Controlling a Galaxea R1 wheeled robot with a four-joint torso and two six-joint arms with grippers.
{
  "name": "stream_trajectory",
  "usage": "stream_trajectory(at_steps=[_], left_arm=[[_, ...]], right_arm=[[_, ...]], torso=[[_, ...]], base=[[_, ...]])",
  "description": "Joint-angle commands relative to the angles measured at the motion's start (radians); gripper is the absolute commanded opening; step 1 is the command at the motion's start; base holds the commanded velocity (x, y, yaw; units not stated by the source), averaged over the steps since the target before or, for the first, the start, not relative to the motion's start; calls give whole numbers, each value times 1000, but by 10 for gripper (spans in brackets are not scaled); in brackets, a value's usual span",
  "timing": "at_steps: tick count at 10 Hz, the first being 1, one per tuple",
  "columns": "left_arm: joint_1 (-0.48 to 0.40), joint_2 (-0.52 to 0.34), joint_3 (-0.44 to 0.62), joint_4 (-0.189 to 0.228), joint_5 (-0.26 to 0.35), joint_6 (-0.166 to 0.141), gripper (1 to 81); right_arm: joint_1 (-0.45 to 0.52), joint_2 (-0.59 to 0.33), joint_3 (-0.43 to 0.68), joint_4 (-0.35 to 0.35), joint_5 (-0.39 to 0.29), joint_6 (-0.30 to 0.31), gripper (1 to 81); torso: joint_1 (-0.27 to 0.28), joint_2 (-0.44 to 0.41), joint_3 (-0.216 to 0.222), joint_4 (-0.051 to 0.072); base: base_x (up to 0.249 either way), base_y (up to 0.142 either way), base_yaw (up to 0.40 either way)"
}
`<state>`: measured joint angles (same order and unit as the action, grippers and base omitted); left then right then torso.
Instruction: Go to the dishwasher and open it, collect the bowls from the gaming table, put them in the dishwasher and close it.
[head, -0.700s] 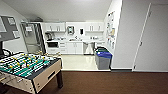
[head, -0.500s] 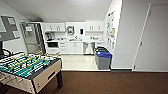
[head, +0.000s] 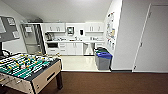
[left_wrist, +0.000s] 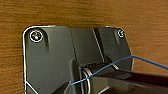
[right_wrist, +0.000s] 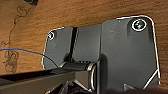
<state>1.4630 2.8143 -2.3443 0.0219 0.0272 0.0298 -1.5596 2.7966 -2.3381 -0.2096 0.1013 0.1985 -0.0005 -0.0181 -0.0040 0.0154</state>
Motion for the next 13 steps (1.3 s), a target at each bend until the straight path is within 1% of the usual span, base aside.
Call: stream_trajectory(at_steps=[1, 8, 13], left_arm=[[-69, -13, 14, -10, 48, 4, 811], [-68, -13, 14, -10, 42, 2, 811], [-66, -11, 14, -11, 39, 2, 811]], right_arm=[[65, -9, 8, 2, -40, -7, 811], [60, -9, 7, 9, -35, -5, 811], [60, -7, 7, 10, -32, -5, 811]], torso=[[1, 0, 0, 0], [1, 1, 0, 0], [1, 1, 0, 0]], base=[[97, 0, 0], [111, 0, 0], [137, 0, 0]])
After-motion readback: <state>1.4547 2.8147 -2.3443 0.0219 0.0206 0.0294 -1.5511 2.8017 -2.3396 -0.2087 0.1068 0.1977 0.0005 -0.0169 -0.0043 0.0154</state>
